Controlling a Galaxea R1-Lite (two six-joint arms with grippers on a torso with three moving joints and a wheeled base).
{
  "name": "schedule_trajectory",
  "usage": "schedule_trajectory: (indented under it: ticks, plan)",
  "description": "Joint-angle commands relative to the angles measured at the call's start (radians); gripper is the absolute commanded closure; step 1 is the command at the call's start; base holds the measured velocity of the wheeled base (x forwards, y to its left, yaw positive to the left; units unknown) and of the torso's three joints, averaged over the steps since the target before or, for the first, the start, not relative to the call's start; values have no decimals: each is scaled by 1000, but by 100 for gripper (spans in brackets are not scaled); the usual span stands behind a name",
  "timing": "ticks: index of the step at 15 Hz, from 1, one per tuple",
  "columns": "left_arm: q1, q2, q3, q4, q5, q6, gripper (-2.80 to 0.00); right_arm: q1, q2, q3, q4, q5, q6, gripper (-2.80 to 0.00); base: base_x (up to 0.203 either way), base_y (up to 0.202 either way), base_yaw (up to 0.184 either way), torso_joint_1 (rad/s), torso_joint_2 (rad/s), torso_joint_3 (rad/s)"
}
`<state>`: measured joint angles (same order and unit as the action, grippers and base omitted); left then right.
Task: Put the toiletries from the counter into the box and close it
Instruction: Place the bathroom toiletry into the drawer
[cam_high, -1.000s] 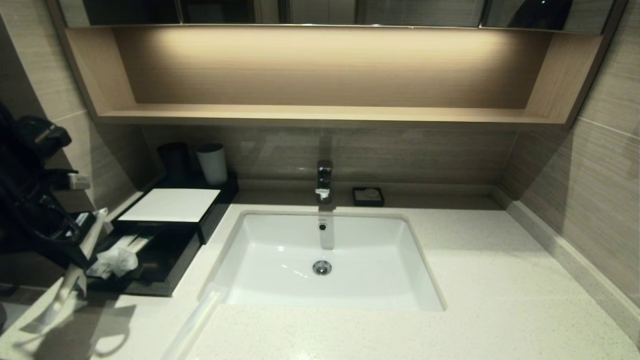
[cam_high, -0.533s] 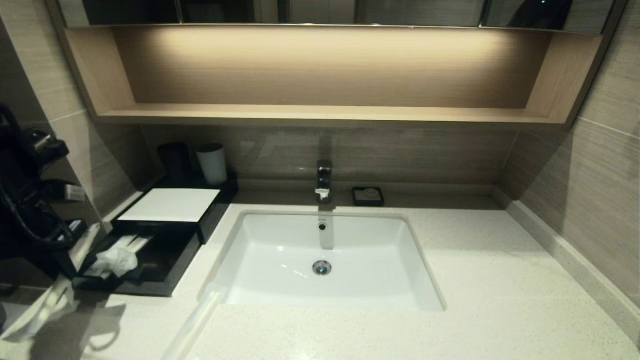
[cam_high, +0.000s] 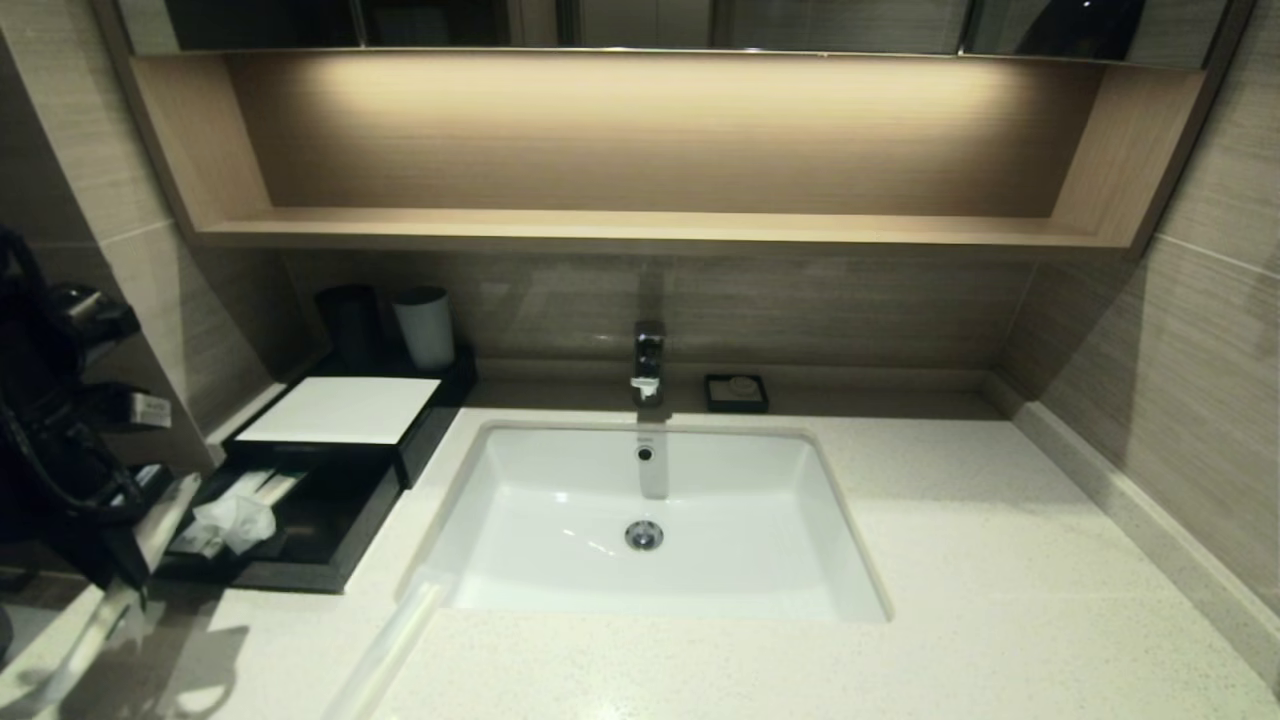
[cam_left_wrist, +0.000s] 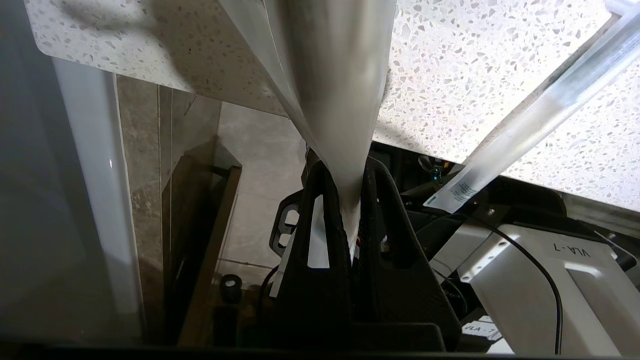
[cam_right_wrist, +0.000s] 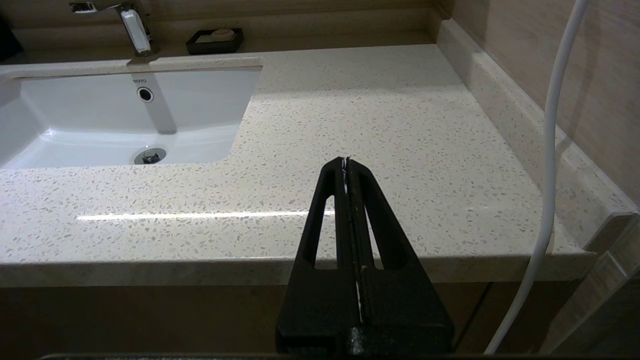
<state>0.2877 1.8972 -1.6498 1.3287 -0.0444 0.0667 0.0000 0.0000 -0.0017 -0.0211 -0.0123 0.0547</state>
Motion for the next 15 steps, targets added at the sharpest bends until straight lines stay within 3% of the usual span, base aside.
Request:
schedule_trajectory:
  ticks: [1,10,15]
  plan:
    - [-1,-20,15,9,-2,16,0,0,0,0,0,0,1,0,0,0,0,0,0,0]
    - [-6,-8,35,-14,2,25,0,1,2,0,0,0,1,0,0,0,0,0,0,0]
    - [-15,-1,31,-213,-24,41,0,2,0,0,0,0,1,0,0,0,0,0,0,0]
